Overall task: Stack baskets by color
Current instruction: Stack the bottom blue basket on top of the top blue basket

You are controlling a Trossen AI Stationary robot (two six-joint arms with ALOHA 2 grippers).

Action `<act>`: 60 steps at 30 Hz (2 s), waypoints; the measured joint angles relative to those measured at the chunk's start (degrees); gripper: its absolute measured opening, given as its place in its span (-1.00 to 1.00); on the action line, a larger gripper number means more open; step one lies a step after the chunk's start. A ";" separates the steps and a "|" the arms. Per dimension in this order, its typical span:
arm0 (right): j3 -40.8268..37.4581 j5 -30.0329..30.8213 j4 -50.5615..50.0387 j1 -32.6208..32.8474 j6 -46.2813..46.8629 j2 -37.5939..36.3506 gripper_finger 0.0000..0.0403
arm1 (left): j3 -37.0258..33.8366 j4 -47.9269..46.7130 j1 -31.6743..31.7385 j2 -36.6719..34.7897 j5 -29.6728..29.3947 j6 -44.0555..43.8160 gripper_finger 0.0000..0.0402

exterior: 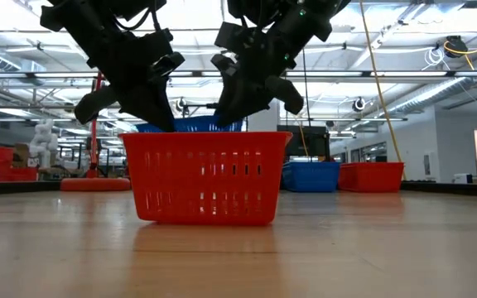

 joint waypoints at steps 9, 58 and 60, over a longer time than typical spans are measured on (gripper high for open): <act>-0.04 2.74 -1.13 1.13 2.83 -0.52 -0.93 | 0.00 4.91 -0.13 0.00 -10.46 -9.12 -0.49; -2.93 10.21 -26.15 -17.56 16.68 -24.86 -0.96 | 0.04 0.21 -1.68 -11.34 -19.16 -33.27 -0.18; -5.01 10.23 -25.00 -18.40 16.62 -24.81 -0.96 | 0.04 0.20 -1.68 -11.34 -19.15 -33.27 -0.18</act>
